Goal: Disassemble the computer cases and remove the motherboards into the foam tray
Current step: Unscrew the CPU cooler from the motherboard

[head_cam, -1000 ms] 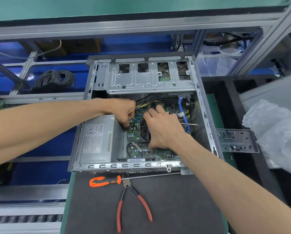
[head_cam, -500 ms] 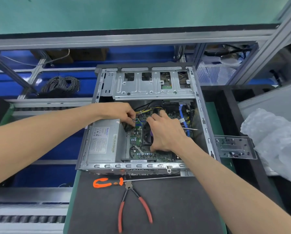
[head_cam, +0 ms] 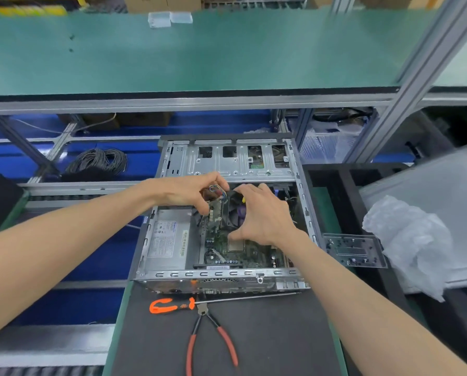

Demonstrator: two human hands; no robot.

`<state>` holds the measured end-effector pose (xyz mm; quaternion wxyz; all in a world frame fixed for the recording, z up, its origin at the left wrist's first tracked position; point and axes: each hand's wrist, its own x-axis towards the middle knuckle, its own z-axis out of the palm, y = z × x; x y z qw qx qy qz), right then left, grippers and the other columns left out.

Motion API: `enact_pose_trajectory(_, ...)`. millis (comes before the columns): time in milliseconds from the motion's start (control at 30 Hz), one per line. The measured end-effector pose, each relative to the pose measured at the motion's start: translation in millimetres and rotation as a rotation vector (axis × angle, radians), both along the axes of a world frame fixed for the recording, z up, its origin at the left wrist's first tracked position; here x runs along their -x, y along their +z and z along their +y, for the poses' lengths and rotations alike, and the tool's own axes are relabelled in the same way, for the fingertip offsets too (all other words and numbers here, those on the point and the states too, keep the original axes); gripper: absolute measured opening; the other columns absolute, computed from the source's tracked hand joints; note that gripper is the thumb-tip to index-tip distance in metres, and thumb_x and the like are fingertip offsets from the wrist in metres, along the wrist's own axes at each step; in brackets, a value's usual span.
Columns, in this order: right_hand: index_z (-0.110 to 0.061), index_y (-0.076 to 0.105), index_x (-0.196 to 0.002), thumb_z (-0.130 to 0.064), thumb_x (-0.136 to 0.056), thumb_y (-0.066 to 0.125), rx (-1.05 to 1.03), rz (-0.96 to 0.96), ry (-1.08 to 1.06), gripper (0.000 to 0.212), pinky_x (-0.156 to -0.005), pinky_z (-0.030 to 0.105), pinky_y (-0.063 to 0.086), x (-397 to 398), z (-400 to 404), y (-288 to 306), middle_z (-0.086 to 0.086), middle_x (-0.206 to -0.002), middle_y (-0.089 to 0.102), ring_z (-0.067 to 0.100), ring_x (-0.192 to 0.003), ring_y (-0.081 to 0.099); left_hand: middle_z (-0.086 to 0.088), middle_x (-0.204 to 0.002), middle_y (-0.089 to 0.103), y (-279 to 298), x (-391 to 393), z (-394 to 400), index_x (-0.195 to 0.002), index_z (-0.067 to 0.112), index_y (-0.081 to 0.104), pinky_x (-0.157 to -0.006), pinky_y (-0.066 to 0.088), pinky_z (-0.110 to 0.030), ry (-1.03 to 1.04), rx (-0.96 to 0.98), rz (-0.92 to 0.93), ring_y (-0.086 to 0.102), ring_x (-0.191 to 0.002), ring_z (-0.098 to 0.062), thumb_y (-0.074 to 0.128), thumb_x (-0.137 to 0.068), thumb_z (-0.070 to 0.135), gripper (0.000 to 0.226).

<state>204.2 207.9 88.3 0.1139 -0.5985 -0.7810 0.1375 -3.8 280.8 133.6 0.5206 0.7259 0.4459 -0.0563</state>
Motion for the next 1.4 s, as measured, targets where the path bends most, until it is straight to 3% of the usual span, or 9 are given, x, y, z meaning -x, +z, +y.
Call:
enact_pose_trajectory(233,-0.034,0.051,-0.116,-0.069,-0.04,0.077,-0.001,0.283,-0.13,0.088,-0.073,0.041,0.054,-9.0,-3.3,47.1,-0.016,-0.1,0.056,0.012,-0.098,0.051,0.012,-0.129,0.053,28.8,-15.8,-17.7,-0.13,0.048,0.033,-0.094,0.049,-0.031,-0.04,-0.366,-0.053,0.058,-0.111,-0.007,0.098,-0.052,0.034,0.103)
enact_pose_trajectory(467,-0.028,0.051,-0.132,-0.055,-0.049,0.089,0.004,0.427,-0.127,0.095,-0.085,0.039,0.053,-24.5,-10.2,80.6,-0.007,-0.116,0.064,0.016,-0.103,0.058,0.016,-0.123,0.059,71.4,-39.3,-25.0,-0.127,0.044,0.042,-0.095,0.049,-0.041,-0.057,-0.632,-0.012,0.057,-0.109,-0.01,0.091,-0.042,0.061,0.1)
enact_pose_trajectory(733,-0.024,0.038,-0.147,-0.038,-0.054,0.095,0.082,0.476,-0.088,0.11,-0.102,0.031,0.045,-65.8,-13.5,114.7,-0.009,-0.135,0.053,0.012,-0.121,0.051,0.025,-0.104,0.062,95.9,-72.3,-25.8,-0.118,0.049,0.051,-0.078,0.045,-0.027,0.011,-0.728,-0.076,0.056,-0.094,0.003,0.088,-0.042,0.063,0.086)
enact_pose_trajectory(800,-0.026,0.027,-0.153,-0.023,-0.064,0.089,0.131,0.474,-0.104,0.109,-0.095,0.029,0.043,-85.5,-10.8,123.1,-0.005,-0.145,0.045,0.015,-0.123,0.049,0.026,-0.098,0.059,94.3,-80.8,-24.5,-0.117,0.051,0.05,-0.071,0.041,-0.026,0.024,-0.739,-0.07,0.054,-0.089,0.004,0.086,-0.044,0.062,0.082)
enact_pose_trajectory(900,-0.024,0.026,-0.154,-0.004,-0.08,0.068,0.123,0.456,-0.162,0.088,-0.073,0.024,0.048,-111.5,-6.3,137.3,-0.001,-0.139,0.048,0.011,-0.093,0.057,0.022,-0.076,0.056,85.0,-97.9,-24.9,-0.12,0.048,0.053,-0.06,0.034,-0.02,0.06,-0.726,-0.089,0.051,-0.076,0.011,0.087,-0.047,0.059,0.082)
enact_pose_trajectory(1000,-0.022,0.03,-0.152,0.004,-0.088,0.05,0.064,0.42,-0.193,0.072,-0.072,0.025,0.047,-125.5,0.1,146.7,0.0,-0.128,0.054,0.01,-0.092,0.053,0.027,-0.078,0.05,74.6,-126.2,-27.5,-0.125,0.041,0.054,-0.062,0.032,-0.014,0.056,-0.708,-0.128,0.049,-0.075,0.012,0.086,-0.048,0.06,0.086)
enact_pose_trajectory(1167,-0.018,0.026,-0.153,0.003,-0.091,0.045,0.057,0.332,-0.199,0.068,-0.085,0.028,0.035,-151.1,4.3,145.4,0.003,-0.115,0.061,0.019,-0.108,0.048,0.014,-0.096,0.059,56.6,-181.0,-32.0,-0.128,0.039,0.05,-0.07,0.04,-0.025,0.012,-0.662,-0.141,0.054,-0.09,-0.008,0.081,-0.045,0.068,0.094)
enact_pose_trajectory(1333,-0.015,0.028,-0.151,-0.005,-0.1,0.041,0.06,0.301,-0.268,0.054,-0.057,0.019,0.043,-193.1,-6.7,137.4,0.007,-0.101,0.061,0.024,-0.089,0.057,0.004,-0.074,0.063,41.2,-245.7,-55.0,-0.13,0.023,0.05,-0.062,0.043,-0.02,-0.113,-0.641,-0.141,0.055,-0.075,-0.002,0.085,-0.051,0.062,0.095)
enact_pose_trajectory(1400,-0.013,0.03,-0.148,-0.008,-0.102,0.042,0.058,0.299,-0.303,0.048,-0.064,0.025,0.045,-208.6,-13.0,135.5,0.008,-0.1,0.06,0.027,-0.09,0.058,0.001,-0.079,0.065,32.8,-272.4,-68.3,-0.13,0.018,0.05,-0.069,0.049,-0.028,-0.162,-0.63,-0.139,0.059,-0.078,-0.01,0.087,-0.054,0.058,0.094)
